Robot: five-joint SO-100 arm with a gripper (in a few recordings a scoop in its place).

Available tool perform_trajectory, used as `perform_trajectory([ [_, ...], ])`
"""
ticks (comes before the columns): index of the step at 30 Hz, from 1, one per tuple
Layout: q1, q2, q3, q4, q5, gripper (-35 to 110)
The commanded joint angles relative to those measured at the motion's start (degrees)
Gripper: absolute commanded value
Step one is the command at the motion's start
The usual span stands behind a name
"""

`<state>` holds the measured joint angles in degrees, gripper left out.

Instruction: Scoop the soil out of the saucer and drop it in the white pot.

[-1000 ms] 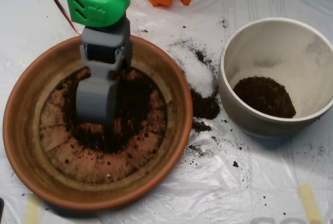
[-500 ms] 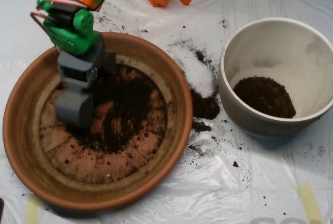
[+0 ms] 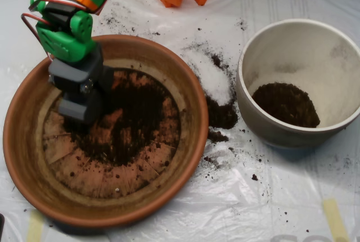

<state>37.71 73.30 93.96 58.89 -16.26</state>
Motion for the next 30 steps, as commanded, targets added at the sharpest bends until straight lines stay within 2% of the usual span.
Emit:
perform_trajectory([
  [1,-0.18,4.75,1.05,-0.26,-0.09,0],
  [10,-10.81,19.07,3.87,6.15,0.62,-1],
  [18,-21.62,31.29,-4.04,16.79,0.62,-1],
  [30,-41.31,42.45,-6.06,20.57,-1.41,-1],
])
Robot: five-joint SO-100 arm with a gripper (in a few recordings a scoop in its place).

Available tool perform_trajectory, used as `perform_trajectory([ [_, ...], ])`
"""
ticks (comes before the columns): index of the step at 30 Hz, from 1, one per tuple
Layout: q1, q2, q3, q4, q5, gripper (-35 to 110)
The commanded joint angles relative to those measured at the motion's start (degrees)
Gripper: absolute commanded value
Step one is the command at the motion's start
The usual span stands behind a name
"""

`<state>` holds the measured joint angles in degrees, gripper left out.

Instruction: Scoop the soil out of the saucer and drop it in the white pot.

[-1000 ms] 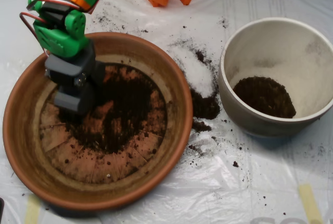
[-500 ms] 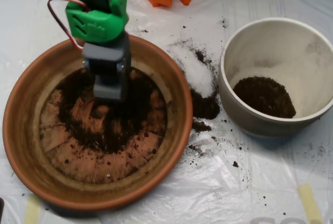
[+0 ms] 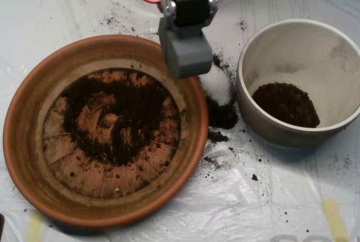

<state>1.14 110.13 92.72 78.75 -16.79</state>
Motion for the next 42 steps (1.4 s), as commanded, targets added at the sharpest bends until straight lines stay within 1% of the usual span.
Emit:
perform_trajectory([
  [1,-6.42,5.45,-5.8,1.05,-0.88,-1],
  [11,-20.65,-7.12,-24.17,7.65,-0.53,-1],
  [21,-27.69,-18.98,-34.28,9.23,1.41,0],
  [22,-27.95,-19.69,-35.24,9.76,1.58,4],
  [23,-28.21,-20.21,-35.95,10.46,1.23,14],
  [26,-28.3,-21.09,-37.09,11.87,0.88,31],
  [28,-27.86,-20.74,-37.0,12.22,0.88,37],
  [32,-27.25,-20.21,-37.18,13.18,0.79,40],
  [42,-25.84,-17.67,-36.12,14.5,1.58,40],
])
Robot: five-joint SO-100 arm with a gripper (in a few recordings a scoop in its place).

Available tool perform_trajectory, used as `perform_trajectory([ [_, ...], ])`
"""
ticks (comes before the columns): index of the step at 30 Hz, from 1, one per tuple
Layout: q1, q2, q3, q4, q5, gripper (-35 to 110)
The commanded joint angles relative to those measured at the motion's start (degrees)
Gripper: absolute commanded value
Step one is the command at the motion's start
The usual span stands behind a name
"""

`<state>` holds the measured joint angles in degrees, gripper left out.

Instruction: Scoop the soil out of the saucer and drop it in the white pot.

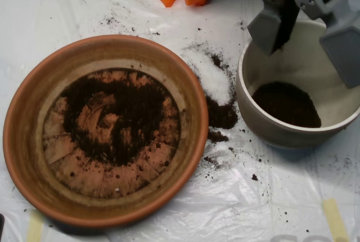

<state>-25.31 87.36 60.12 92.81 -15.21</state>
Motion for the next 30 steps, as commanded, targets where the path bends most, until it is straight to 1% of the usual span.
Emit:
perform_trajectory([
  [1,1.14,5.62,-3.52,0.44,0.62,40],
  [5,5.71,8.26,-3.78,0.35,4.31,41],
  [9,15.03,10.9,-3.87,0.0,7.56,41],
  [14,27.16,10.72,-0.88,-0.18,6.77,40],
  [17,32.7,12.22,7.65,-3.87,4.75,40],
  [21,37.53,16.87,24.43,-12.22,0.97,40],
  [26,41.31,20.74,42.19,-21.8,-4.04,40],
  [30,42.8,20.13,51.24,-27.42,-8.17,40],
])
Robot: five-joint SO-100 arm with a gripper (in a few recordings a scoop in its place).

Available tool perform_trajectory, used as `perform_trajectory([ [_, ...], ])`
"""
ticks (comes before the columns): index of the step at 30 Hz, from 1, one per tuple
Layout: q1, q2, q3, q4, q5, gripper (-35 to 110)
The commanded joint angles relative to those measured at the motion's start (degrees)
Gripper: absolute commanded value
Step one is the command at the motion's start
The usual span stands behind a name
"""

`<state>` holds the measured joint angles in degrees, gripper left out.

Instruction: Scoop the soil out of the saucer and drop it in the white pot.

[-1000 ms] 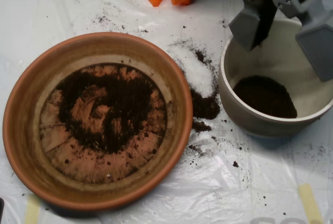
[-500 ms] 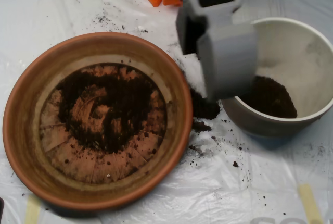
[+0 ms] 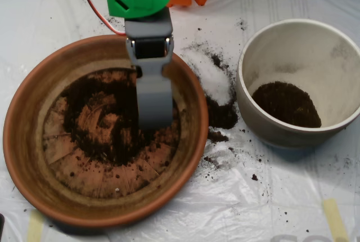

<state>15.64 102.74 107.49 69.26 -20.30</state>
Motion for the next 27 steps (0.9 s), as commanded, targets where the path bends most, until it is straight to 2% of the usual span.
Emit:
perform_trajectory([
  [1,2.11,4.13,5.36,-4.66,-4.13,40],
  [17,5.71,-7.47,10.63,-13.54,-14.15,38],
  [27,5.01,-7.12,14.85,-14.85,-14.41,38],
])
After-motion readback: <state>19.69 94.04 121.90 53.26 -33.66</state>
